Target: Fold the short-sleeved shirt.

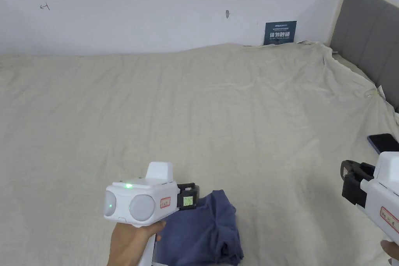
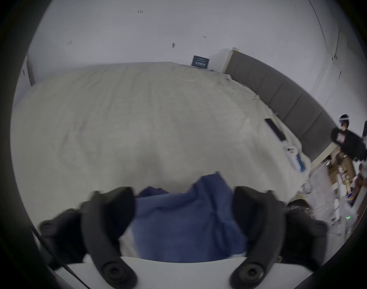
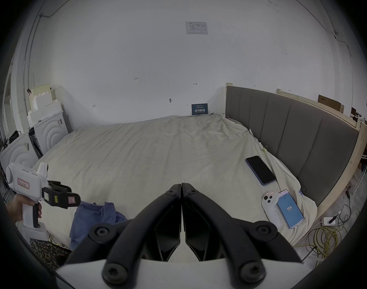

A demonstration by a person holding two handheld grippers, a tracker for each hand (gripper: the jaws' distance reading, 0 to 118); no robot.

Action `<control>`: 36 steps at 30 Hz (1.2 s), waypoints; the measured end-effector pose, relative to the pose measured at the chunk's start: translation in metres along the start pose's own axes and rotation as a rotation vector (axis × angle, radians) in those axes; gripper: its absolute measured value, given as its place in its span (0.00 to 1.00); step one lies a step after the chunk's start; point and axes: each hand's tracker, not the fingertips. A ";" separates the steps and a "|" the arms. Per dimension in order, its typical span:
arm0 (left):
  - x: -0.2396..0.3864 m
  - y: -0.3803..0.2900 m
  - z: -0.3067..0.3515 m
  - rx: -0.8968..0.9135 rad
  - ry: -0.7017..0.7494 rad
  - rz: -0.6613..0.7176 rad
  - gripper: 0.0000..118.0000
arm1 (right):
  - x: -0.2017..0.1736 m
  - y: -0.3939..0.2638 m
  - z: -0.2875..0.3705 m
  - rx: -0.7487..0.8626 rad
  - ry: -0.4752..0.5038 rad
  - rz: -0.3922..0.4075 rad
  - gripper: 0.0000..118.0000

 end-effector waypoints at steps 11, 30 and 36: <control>0.014 -0.046 -0.038 -0.072 -0.060 -0.005 0.00 | 0.004 -0.005 0.002 -0.015 -0.009 -0.007 0.00; 0.094 -0.066 -0.065 -0.093 -0.181 -0.114 0.00 | 0.018 -0.009 0.009 -0.026 -0.043 -0.011 0.00; 0.076 -0.038 -0.024 0.057 -0.194 -0.051 0.00 | 0.007 -0.001 0.015 0.015 -0.029 0.006 0.00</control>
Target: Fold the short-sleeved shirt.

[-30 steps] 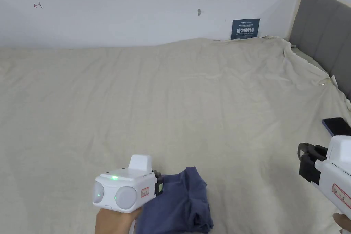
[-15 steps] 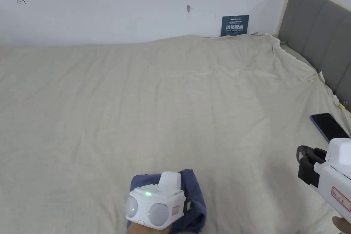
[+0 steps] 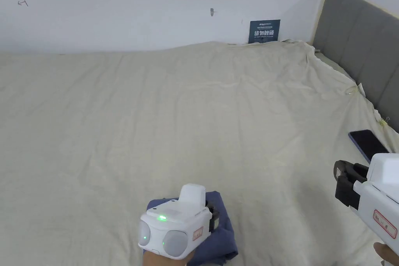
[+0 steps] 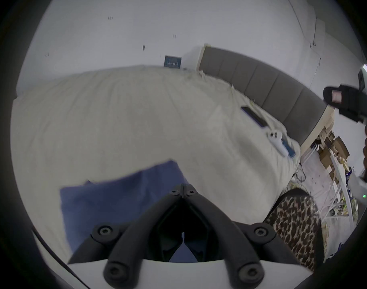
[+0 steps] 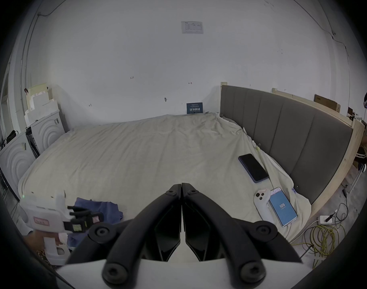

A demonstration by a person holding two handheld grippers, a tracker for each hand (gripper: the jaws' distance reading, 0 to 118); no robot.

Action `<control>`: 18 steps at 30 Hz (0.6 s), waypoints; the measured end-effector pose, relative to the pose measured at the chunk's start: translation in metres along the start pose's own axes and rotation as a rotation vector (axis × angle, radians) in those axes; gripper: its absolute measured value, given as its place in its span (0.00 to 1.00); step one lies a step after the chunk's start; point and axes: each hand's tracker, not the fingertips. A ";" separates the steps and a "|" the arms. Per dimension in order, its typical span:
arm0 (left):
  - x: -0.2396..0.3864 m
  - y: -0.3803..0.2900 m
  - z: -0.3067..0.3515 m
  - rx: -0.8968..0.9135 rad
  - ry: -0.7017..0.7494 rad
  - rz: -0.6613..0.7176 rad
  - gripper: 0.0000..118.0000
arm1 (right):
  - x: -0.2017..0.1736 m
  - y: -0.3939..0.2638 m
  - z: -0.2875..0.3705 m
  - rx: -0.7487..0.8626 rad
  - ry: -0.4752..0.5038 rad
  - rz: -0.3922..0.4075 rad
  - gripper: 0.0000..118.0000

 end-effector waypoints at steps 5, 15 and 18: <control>-0.014 0.033 0.052 0.160 0.042 -0.021 0.00 | -0.015 0.012 0.006 0.057 0.024 0.013 0.00; -0.053 0.071 0.143 0.433 0.258 -0.089 0.00 | -0.050 0.028 0.002 0.188 0.066 0.069 0.00; -0.064 0.069 0.162 0.516 0.359 -0.124 0.00 | -0.065 0.031 0.000 0.229 0.066 0.085 0.00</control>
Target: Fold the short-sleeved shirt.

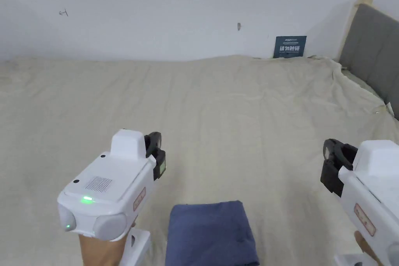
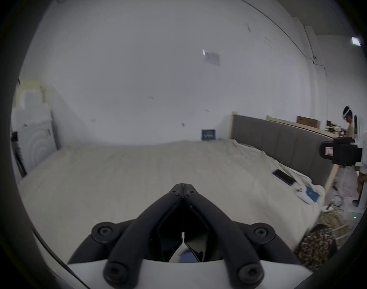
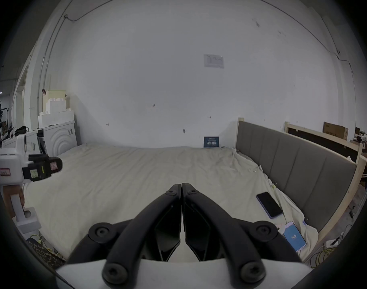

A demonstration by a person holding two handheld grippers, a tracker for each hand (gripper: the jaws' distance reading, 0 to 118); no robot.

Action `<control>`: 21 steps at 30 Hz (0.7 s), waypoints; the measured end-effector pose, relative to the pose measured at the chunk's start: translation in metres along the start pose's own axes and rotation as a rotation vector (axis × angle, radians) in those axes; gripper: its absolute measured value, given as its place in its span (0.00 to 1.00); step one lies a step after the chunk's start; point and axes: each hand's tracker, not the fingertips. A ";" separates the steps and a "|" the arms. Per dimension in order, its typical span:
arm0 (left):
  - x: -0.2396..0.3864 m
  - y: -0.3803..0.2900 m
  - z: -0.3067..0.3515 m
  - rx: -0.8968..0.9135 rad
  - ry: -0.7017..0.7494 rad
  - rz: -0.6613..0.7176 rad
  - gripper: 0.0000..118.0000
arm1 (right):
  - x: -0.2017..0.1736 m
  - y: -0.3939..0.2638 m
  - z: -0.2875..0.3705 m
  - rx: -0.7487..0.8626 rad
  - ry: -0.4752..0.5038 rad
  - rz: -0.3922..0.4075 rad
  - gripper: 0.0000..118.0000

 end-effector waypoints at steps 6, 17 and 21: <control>-0.030 -0.003 0.023 0.122 0.129 -0.010 0.00 | -0.025 0.002 -0.002 0.089 -0.019 0.023 0.00; -0.058 -0.013 0.037 0.135 0.220 0.041 0.00 | -0.059 0.001 0.001 0.135 -0.024 0.009 0.00; -0.061 -0.017 0.039 0.114 0.225 0.038 0.00 | -0.069 -0.016 -0.013 0.097 0.002 -0.036 0.00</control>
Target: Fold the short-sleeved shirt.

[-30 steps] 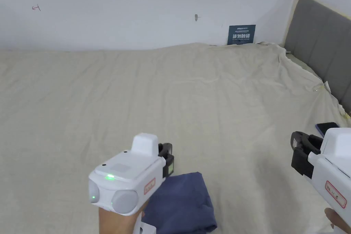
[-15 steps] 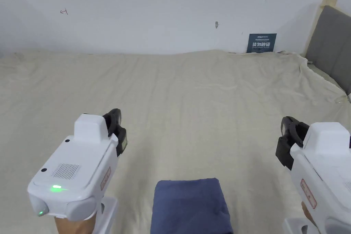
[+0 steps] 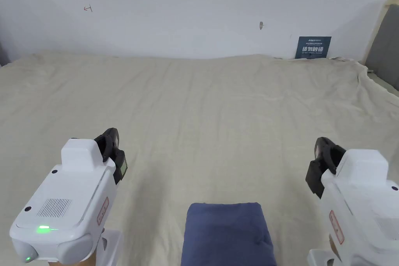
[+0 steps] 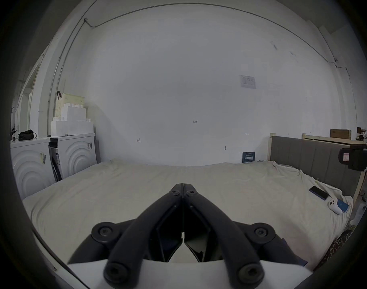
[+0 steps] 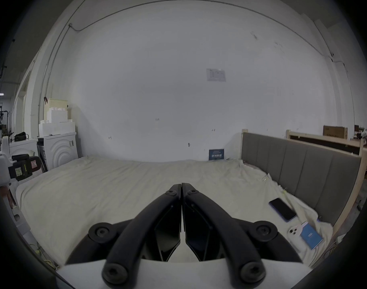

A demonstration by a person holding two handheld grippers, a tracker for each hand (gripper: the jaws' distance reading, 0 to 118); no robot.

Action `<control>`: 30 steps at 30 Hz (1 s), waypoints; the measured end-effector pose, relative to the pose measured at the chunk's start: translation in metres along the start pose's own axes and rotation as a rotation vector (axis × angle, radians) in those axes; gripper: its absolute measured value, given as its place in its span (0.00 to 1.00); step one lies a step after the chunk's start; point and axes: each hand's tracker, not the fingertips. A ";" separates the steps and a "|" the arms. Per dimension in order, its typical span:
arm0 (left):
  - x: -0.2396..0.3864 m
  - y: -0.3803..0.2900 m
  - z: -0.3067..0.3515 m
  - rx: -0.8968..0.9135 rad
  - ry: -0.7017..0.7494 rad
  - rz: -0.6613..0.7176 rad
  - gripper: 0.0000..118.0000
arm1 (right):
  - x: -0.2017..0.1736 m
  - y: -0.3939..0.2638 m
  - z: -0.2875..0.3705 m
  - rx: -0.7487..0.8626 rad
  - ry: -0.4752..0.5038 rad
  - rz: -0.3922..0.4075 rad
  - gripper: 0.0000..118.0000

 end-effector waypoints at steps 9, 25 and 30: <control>-0.005 -0.011 -0.001 -0.044 0.008 0.001 0.00 | -0.030 -0.077 -0.036 -0.164 0.047 -0.008 0.00; -0.003 -0.048 -0.009 -0.197 -0.046 0.046 0.00 | -0.069 -0.187 -0.065 -0.475 0.122 0.047 0.00; 0.006 -0.064 -0.017 -0.320 -0.112 0.080 0.00 | -0.064 -0.211 -0.063 -0.484 0.124 0.033 0.00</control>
